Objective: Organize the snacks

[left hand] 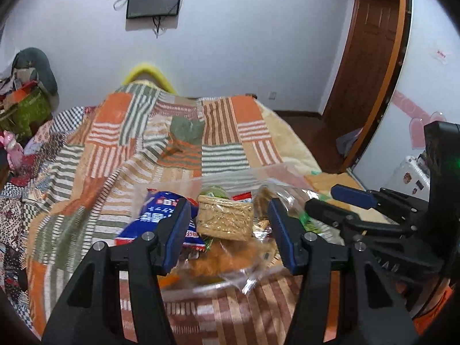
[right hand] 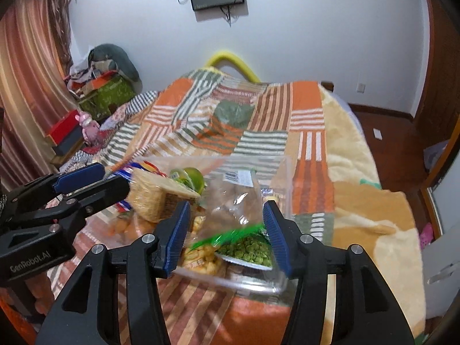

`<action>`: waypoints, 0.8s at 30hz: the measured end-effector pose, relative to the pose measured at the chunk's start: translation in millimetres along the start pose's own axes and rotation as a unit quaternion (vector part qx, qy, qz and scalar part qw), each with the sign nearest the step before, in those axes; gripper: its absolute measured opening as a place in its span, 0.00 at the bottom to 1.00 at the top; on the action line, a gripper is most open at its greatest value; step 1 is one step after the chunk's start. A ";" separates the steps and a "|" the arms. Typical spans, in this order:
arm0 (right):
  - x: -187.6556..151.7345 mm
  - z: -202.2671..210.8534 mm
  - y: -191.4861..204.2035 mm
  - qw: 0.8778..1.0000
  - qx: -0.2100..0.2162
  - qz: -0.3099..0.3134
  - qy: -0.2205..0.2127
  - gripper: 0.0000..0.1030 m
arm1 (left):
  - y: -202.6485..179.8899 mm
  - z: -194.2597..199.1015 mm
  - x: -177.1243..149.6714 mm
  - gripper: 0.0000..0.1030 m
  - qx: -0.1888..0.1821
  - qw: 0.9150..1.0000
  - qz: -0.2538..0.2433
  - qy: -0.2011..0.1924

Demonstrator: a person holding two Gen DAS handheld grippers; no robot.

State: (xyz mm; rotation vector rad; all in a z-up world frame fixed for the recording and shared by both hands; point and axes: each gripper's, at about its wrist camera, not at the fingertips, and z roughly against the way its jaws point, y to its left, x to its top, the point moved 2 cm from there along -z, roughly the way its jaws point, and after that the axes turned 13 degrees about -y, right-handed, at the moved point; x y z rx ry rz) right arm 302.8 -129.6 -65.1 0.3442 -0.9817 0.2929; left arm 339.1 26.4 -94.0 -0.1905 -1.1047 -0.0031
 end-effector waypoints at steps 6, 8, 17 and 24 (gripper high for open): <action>19.0 66.3 14.7 0.998 0.008 0.008 -0.059 0.49 | -6.0 71.7 18.1 0.54 0.010 0.998 -0.010 -0.059; 24.5 90.7 21.0 0.997 0.013 0.010 -0.080 0.49 | -10.0 100.0 23.1 0.54 0.014 0.996 -0.016 -0.082; 28.8 182.2 51.7 0.986 0.027 0.026 -0.161 0.54 | -28.3 210.7 30.1 0.67 0.023 0.985 -0.033 -0.170; 19.0 207.6 65.0 0.981 0.026 0.027 -0.192 0.78 | -39.0 254.1 21.6 0.89 0.024 0.978 -0.037 -0.204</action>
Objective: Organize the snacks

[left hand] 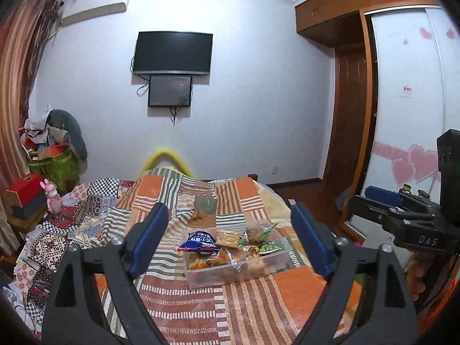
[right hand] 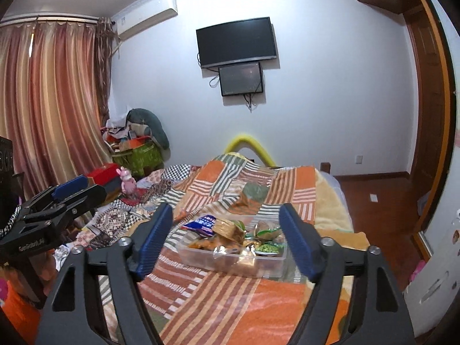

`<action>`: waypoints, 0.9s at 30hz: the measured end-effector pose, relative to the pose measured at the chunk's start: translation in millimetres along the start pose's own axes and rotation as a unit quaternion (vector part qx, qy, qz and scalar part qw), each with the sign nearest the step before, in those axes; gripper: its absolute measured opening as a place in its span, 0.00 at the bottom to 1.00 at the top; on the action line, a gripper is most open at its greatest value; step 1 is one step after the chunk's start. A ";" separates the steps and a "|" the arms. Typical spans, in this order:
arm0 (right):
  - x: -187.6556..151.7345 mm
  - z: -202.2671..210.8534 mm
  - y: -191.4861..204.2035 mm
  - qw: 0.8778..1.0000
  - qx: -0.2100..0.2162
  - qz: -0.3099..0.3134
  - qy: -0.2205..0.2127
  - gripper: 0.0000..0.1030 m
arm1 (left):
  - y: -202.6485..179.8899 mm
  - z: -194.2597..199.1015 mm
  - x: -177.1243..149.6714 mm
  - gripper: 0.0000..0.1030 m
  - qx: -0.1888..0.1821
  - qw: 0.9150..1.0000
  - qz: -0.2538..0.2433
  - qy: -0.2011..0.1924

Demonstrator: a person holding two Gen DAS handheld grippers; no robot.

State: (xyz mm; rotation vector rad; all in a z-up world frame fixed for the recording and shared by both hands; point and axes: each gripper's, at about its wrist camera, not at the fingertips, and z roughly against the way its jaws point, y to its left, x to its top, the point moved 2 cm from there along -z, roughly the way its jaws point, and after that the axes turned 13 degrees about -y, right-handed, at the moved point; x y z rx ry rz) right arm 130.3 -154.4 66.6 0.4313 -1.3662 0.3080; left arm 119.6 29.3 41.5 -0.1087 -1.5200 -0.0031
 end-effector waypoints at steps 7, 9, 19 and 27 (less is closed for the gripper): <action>-4.6 9.1 8.3 0.999 -0.024 0.013 -0.026 1.00 | -6.0 16.0 -2.4 0.99 0.009 1.000 -0.004 -0.012; -6.1 11.7 9.2 0.999 -0.023 0.014 -0.025 1.00 | -7.9 18.1 -4.4 0.99 0.011 1.000 -0.006 -0.013; -11.2 20.7 8.5 0.999 -0.024 0.013 -0.022 1.00 | -6.6 22.2 -10.1 1.00 0.013 1.000 0.006 -0.007; -13.7 21.3 10.0 0.999 -0.026 0.017 -0.024 1.00 | -6.2 22.3 -11.8 1.00 0.014 1.000 0.005 -0.007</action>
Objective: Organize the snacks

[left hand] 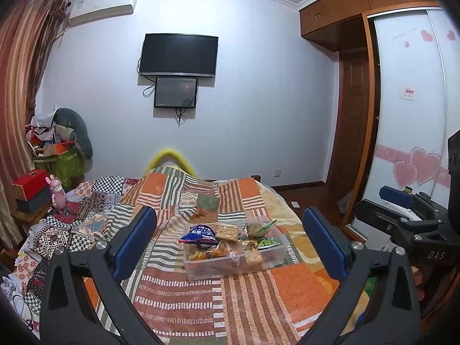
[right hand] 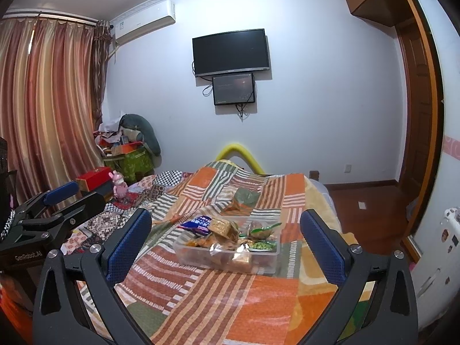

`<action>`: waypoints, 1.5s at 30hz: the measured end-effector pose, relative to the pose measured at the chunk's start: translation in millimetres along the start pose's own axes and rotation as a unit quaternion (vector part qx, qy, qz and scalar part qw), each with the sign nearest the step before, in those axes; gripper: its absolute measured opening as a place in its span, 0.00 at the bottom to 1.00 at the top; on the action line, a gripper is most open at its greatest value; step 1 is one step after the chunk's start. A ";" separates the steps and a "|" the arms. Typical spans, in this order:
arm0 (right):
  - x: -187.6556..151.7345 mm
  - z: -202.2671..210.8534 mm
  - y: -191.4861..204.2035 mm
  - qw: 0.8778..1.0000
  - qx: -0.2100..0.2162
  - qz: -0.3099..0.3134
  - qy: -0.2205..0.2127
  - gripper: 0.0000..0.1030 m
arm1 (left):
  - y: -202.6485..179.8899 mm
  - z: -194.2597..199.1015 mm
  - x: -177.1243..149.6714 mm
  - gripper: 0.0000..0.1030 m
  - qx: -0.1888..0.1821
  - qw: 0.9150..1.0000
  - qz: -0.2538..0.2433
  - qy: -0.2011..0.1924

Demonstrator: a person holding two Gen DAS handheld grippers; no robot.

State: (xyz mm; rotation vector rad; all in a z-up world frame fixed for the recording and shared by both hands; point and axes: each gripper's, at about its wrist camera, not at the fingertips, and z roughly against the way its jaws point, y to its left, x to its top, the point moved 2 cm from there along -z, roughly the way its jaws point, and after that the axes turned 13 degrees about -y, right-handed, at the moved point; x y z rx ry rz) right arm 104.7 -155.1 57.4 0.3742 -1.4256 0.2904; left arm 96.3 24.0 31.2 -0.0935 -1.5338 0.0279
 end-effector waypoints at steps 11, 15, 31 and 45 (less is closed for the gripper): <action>0.8 1.0 0.3 1.000 0.001 -0.001 -0.001 1.00 | -0.5 -1.1 -0.7 1.00 0.001 1.000 0.000 0.000; 0.8 0.9 0.0 1.000 0.000 0.000 -0.001 1.00 | -1.4 -3.3 -1.7 1.00 -0.001 1.000 -0.001 0.001; 3.1 4.1 -1.5 1.000 -0.001 0.001 -0.006 1.00 | -1.4 -1.5 -3.3 1.00 -0.007 1.000 -0.002 0.002; 5.1 4.2 -1.2 1.000 -0.001 0.003 -0.006 1.00 | 0.2 -0.6 -3.5 1.00 -0.012 1.000 -0.004 0.007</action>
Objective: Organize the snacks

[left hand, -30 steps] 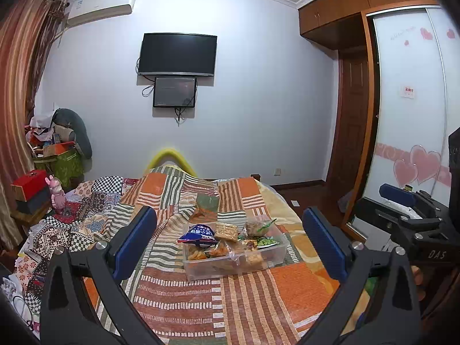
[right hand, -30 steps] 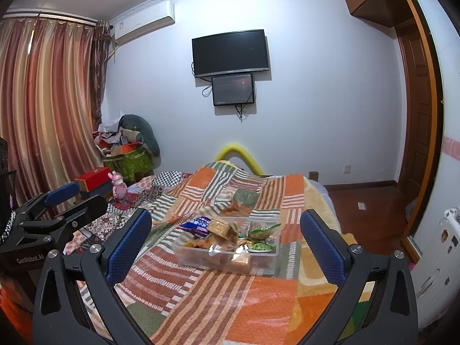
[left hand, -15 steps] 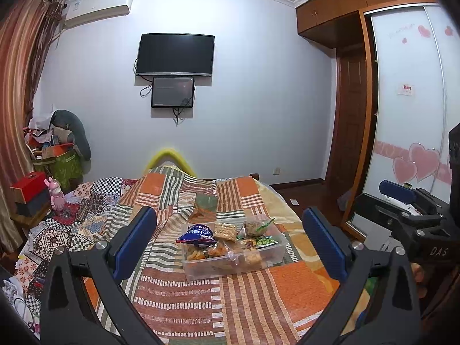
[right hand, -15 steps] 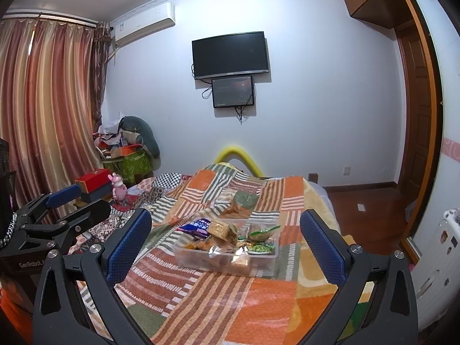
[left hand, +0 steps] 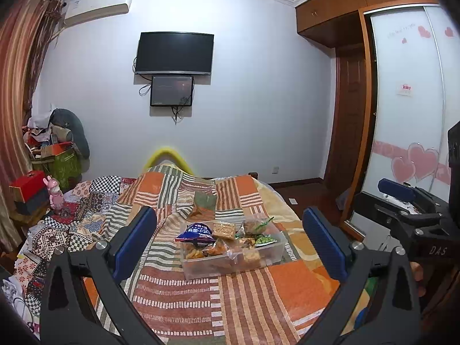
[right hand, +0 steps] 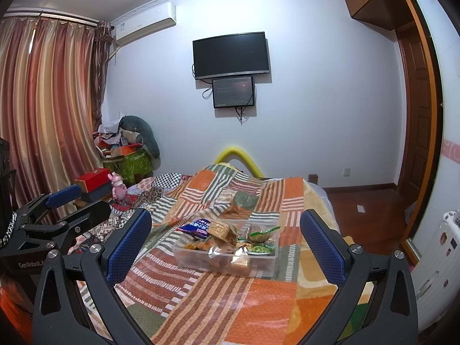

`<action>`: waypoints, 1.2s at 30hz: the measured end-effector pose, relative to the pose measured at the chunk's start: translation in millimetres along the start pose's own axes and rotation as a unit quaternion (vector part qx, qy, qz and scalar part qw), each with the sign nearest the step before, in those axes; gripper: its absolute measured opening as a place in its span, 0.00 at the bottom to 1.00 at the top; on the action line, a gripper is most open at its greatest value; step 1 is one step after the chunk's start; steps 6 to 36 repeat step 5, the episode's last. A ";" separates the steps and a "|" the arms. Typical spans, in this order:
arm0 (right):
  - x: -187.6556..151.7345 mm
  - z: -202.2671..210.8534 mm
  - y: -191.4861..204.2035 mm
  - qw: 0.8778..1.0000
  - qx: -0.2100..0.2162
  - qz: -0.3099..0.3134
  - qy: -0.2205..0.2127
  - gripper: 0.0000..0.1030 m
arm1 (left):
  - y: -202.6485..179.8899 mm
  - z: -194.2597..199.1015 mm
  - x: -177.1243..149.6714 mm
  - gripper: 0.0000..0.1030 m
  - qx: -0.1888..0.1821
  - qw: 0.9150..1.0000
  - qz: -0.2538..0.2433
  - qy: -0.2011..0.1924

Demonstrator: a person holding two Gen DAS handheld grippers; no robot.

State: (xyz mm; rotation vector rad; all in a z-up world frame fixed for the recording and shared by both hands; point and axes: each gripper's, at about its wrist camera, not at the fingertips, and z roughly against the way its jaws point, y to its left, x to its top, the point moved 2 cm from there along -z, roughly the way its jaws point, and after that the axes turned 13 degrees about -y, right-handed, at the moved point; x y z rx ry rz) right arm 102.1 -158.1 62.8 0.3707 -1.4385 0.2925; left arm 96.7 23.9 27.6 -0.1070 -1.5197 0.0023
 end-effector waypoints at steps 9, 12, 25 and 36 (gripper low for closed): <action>0.2 -0.7 -0.6 1.000 0.000 0.002 0.000 1.00 | -1.1 -0.3 -0.4 1.00 -0.003 1.000 0.000 0.002; 0.2 -0.7 -0.6 1.000 0.000 0.002 0.000 1.00 | -1.1 -0.3 -0.4 1.00 -0.003 1.000 0.000 0.002; 0.2 -0.7 -0.6 1.000 0.000 0.002 0.000 1.00 | -1.1 -0.3 -0.4 1.00 -0.003 1.000 0.000 0.002; 0.2 -0.7 -0.6 1.000 0.000 0.002 0.000 1.00 | -1.1 -0.3 -0.4 1.00 -0.003 1.000 0.000 0.002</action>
